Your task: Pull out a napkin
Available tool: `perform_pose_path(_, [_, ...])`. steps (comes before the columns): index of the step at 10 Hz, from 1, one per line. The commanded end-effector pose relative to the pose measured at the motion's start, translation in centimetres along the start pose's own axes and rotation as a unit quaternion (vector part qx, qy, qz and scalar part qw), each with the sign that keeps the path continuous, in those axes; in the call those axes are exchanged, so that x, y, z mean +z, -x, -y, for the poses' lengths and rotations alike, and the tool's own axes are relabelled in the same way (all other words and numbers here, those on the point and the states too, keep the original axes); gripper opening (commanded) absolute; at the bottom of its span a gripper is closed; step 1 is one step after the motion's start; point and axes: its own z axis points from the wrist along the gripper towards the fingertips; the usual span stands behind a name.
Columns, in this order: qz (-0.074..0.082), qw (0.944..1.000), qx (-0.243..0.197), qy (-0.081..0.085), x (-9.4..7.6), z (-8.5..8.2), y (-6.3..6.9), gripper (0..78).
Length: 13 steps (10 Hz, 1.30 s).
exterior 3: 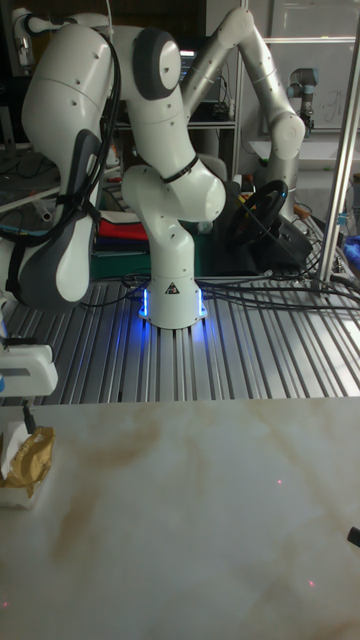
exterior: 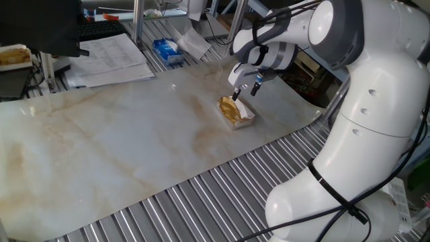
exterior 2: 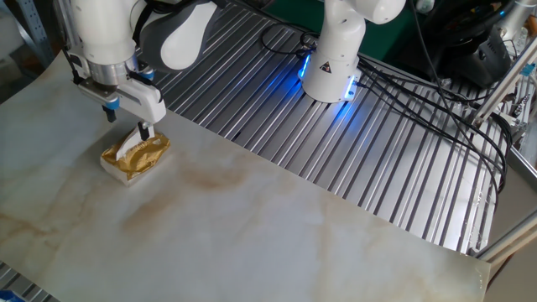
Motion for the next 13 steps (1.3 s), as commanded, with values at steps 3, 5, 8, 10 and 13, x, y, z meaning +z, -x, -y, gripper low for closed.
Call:
perform_pose_path(3, [0.010, 0.9998, -0.014, -0.008, 2.55, 0.26, -0.28, 77.4])
perform_pose_path(5, [0.010, 0.9998, -0.013, -0.008, 2.55, 0.26, -0.28, 77.4])
perform_pose_path(8, [0.010, 0.9998, -0.015, -0.007, 2.55, 0.26, -0.28, 77.4])
perform_pose_path(10, [0.010, 0.9998, -0.015, -0.007, 2.55, 0.26, -0.28, 77.4])
perform_pose_path(13, [0.010, 0.9997, -0.019, -0.007, 2.71, 0.27, -0.31, 77.4])
